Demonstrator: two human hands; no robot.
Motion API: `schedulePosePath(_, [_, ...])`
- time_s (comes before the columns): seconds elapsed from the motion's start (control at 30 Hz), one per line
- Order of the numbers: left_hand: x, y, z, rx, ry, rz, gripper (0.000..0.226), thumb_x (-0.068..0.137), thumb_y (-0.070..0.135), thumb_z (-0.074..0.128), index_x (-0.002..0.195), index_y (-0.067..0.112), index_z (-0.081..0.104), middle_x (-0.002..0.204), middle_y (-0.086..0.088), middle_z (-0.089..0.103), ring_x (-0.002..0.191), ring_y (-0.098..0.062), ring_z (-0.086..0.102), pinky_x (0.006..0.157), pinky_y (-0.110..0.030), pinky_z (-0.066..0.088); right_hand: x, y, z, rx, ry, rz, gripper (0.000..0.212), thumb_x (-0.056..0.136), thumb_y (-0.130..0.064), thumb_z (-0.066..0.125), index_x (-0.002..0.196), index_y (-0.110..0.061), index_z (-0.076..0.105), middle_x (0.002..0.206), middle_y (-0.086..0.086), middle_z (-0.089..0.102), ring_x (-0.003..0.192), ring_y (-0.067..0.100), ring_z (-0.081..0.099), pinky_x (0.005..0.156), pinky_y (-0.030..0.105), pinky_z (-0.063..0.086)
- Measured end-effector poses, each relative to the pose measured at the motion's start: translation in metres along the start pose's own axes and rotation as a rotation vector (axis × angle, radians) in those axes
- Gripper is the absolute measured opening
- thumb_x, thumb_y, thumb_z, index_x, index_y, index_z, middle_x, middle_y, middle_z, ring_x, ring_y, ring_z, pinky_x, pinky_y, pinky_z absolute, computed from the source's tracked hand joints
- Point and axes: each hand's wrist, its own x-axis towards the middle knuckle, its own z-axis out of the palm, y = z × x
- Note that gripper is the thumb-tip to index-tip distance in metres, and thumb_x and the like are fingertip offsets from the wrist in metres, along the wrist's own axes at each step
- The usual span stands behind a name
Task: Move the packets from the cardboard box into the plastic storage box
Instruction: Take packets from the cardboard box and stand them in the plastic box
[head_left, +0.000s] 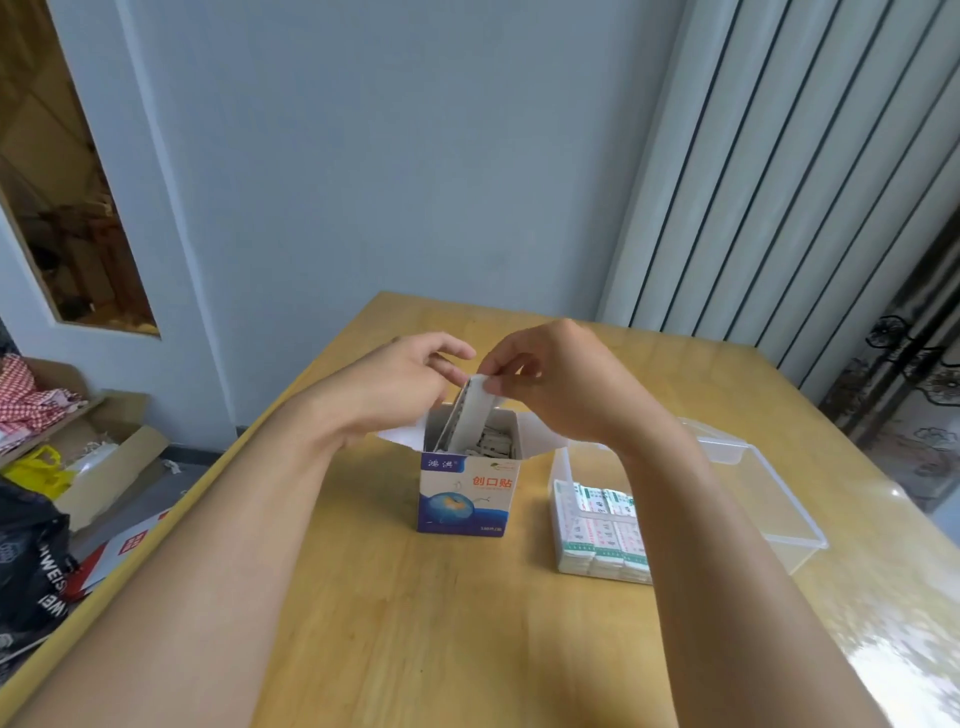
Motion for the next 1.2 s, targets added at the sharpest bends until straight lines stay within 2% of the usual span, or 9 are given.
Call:
schedulePosePath(0.13, [-0.007, 0.006, 0.006, 0.029, -0.134, 0.042, 0.052, 0.073, 0.012, 0.059, 0.118, 0.039, 0.065, 0.118, -0.003, 0.070, 0.111, -0.016, 0.066, 0.101, -0.041, 0.052, -0.002, 0.001, -0.007, 0.104, 0.133, -0.007, 0.009, 0.090, -0.017, 0.075, 0.087, -0.025, 0.077, 0.074, -0.016, 0.070, 0.063, -0.002, 0.057, 0.058, 0.007, 0.039])
schedulePosePath(0.23, [-0.007, 0.008, 0.010, 0.010, -0.139, 0.066, 0.048, 0.074, 0.024, 0.078, 0.118, 0.037, 0.064, 0.117, 0.007, 0.072, 0.110, -0.012, 0.068, 0.100, -0.042, 0.054, -0.004, 0.000, -0.011, 0.128, 0.184, -0.003, 0.007, 0.091, -0.018, 0.075, 0.088, -0.025, 0.076, 0.078, -0.012, 0.073, 0.068, 0.004, 0.059, 0.060, 0.010, 0.043])
schedulePosePath(0.4, [-0.013, 0.023, 0.017, -0.123, -0.001, 0.171, 0.020, 0.086, 0.030, 0.079, 0.102, 0.017, 0.075, 0.089, 0.004, 0.078, 0.086, -0.016, 0.075, 0.080, -0.029, 0.055, -0.016, -0.006, -0.032, 0.247, 0.174, -0.041, 0.004, 0.092, -0.020, 0.075, 0.088, -0.023, 0.076, 0.079, -0.009, 0.074, 0.069, 0.004, 0.061, 0.063, 0.012, 0.045])
schedulePosePath(0.47, [-0.021, 0.034, 0.023, -0.213, -0.105, 0.171, 0.028, 0.091, 0.029, 0.071, 0.107, 0.007, 0.071, 0.089, -0.006, 0.078, 0.083, -0.024, 0.076, 0.068, -0.029, 0.057, -0.025, -0.009, -0.041, 0.288, 0.174, -0.045, 0.004, 0.091, -0.020, 0.076, 0.088, -0.023, 0.076, 0.078, -0.007, 0.075, 0.068, 0.004, 0.063, 0.065, 0.016, 0.048])
schedulePosePath(0.6, [-0.034, 0.047, 0.044, -0.382, -0.213, 0.162, 0.020, 0.102, 0.025, 0.056, 0.109, 0.010, 0.067, 0.083, -0.010, 0.070, 0.069, -0.025, 0.066, 0.045, -0.028, 0.047, -0.045, -0.005, -0.056, 0.358, 0.164, -0.020, 0.009, 0.088, -0.020, 0.080, 0.097, -0.022, 0.079, 0.079, -0.009, 0.077, 0.070, 0.013, 0.070, 0.067, 0.021, 0.055])
schedulePosePath(0.73, [-0.042, 0.065, 0.078, -0.581, -0.300, 0.086, 0.018, 0.104, 0.013, 0.050, 0.117, 0.011, 0.063, 0.092, -0.013, 0.073, 0.069, -0.022, 0.066, 0.050, -0.027, 0.049, -0.076, 0.020, -0.078, 0.161, 0.129, 0.059, 0.003, 0.087, -0.036, 0.079, 0.086, -0.033, 0.080, 0.069, -0.026, 0.069, 0.061, 0.003, 0.056, 0.052, 0.015, 0.041])
schedulePosePath(0.9, [-0.033, 0.081, 0.112, -0.733, -0.389, 0.021, 0.028, 0.104, 0.010, 0.047, 0.128, 0.000, 0.059, 0.117, -0.022, 0.072, 0.099, -0.042, 0.072, 0.075, -0.039, 0.062, -0.094, 0.046, -0.099, 0.165, 0.266, 0.176, 0.012, 0.092, -0.032, 0.074, 0.082, -0.028, 0.077, 0.067, -0.017, 0.069, 0.060, -0.007, 0.057, 0.050, 0.008, 0.036])
schedulePosePath(1.07, [-0.017, 0.096, 0.140, -0.798, -0.174, -0.079, 0.030, 0.095, 0.004, 0.063, 0.126, 0.000, 0.062, 0.091, -0.009, 0.074, 0.078, -0.023, 0.075, 0.059, -0.030, 0.060, -0.097, 0.069, -0.127, 0.310, 0.579, 0.212, 0.004, 0.090, -0.027, 0.075, 0.088, -0.025, 0.074, 0.073, -0.010, 0.074, 0.071, 0.007, 0.068, 0.064, 0.025, 0.049])
schedulePosePath(1.2, [-0.011, 0.095, 0.160, -0.728, -0.176, -0.141, 0.030, 0.084, 0.006, 0.076, 0.112, 0.012, 0.064, 0.075, 0.003, 0.071, 0.064, -0.009, 0.069, 0.047, -0.021, 0.050, -0.097, 0.069, -0.124, 0.358, 0.469, 0.188, 0.009, 0.089, -0.029, 0.077, 0.095, -0.033, 0.071, 0.079, -0.008, 0.076, 0.072, 0.007, 0.068, 0.064, 0.023, 0.051])
